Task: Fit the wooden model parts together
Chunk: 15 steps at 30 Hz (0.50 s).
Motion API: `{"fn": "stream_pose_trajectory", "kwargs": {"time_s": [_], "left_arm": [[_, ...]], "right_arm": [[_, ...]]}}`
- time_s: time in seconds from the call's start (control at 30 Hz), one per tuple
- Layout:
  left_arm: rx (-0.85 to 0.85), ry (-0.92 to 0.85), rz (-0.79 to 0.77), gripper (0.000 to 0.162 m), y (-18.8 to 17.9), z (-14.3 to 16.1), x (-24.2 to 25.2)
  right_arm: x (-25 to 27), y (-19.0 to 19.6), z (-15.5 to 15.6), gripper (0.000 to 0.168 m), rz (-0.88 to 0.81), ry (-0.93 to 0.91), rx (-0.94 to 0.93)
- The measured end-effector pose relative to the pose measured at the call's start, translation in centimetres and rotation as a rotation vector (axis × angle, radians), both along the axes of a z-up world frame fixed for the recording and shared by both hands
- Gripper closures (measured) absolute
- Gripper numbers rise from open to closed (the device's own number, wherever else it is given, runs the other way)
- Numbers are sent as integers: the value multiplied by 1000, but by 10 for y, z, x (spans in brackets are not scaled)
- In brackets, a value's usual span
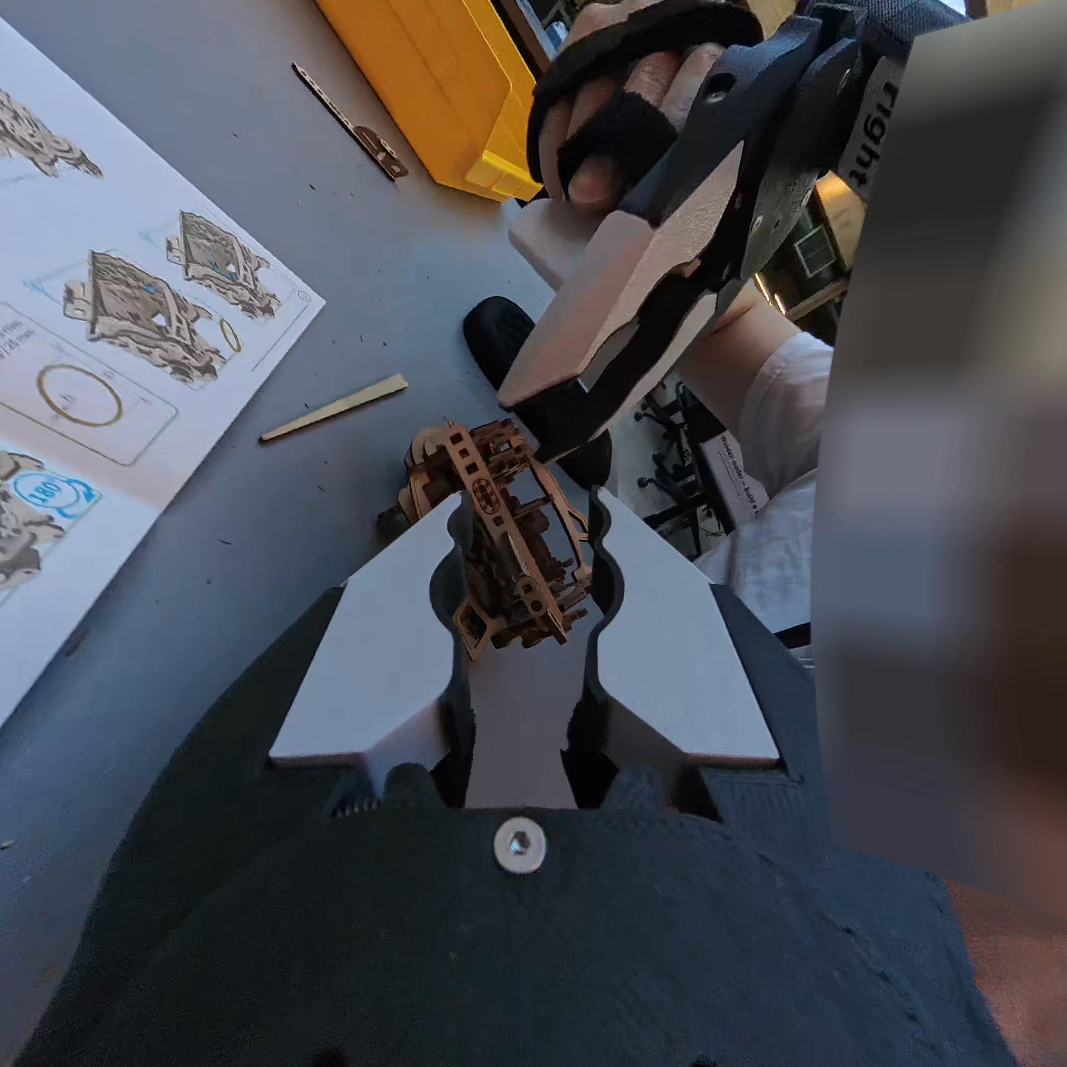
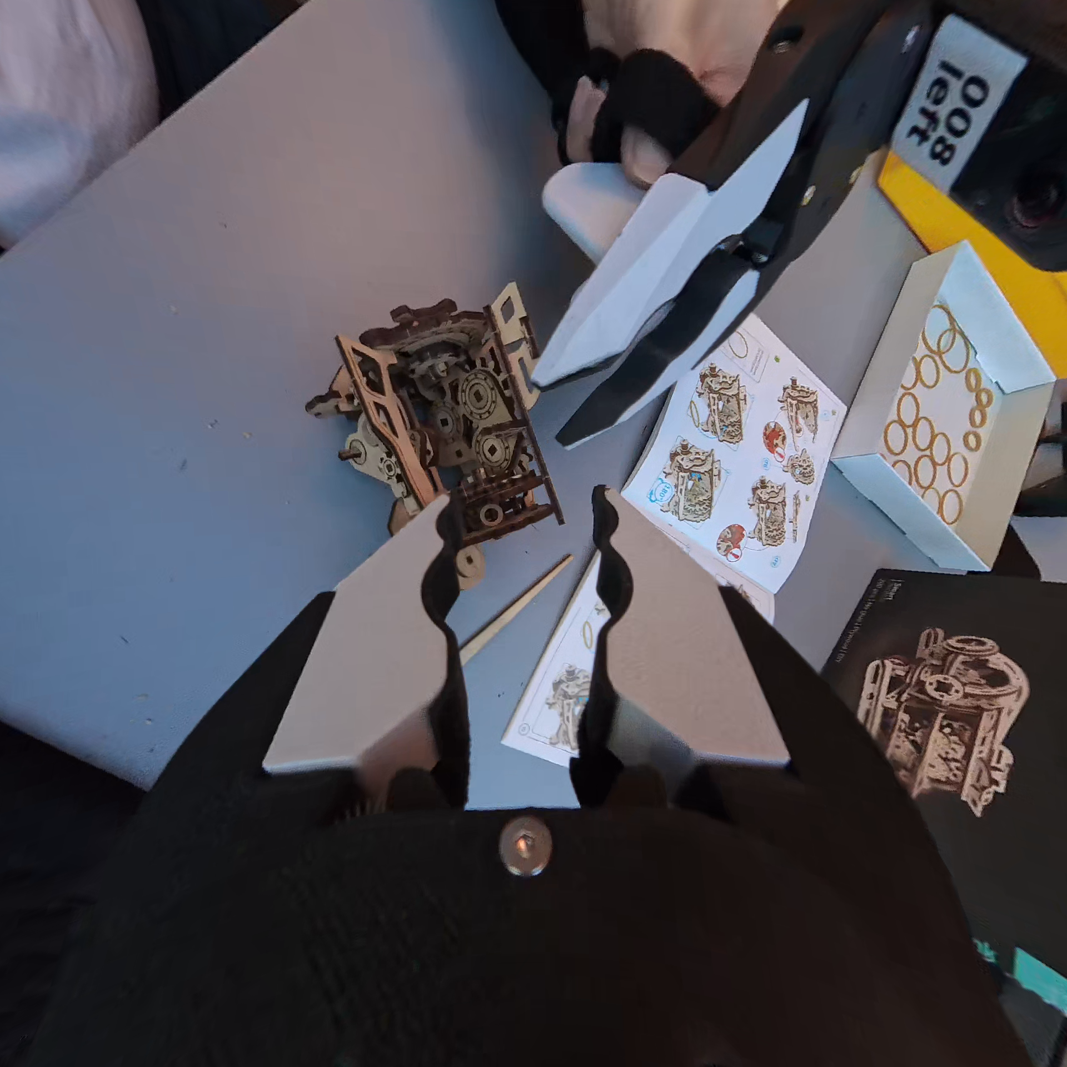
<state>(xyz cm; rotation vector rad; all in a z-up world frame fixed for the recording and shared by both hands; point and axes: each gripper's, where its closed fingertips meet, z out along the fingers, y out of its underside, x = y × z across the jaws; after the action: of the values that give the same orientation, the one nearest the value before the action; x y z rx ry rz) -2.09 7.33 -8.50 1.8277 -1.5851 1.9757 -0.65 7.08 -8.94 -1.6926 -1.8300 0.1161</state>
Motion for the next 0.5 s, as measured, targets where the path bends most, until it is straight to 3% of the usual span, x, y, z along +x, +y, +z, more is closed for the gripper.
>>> {"fn": "stream_pose_trajectory", "kwargs": {"time_s": [0.07,0.23,0.37,0.5], "left_arm": [[17,15,-15,137,1,0,-1],[43,50,-57,143,-1,-7,2],[42,56,-95,162,-4,-9,6],[-2,43,-110,162,-6,-3,10]], "right_arm": [[3,2,-3,128,34,-64,21],[4,2,-6,132,122,-201,-7],[4,3,-15,132,164,-319,-51],[7,0,-20,135,143,-379,-136]]}}
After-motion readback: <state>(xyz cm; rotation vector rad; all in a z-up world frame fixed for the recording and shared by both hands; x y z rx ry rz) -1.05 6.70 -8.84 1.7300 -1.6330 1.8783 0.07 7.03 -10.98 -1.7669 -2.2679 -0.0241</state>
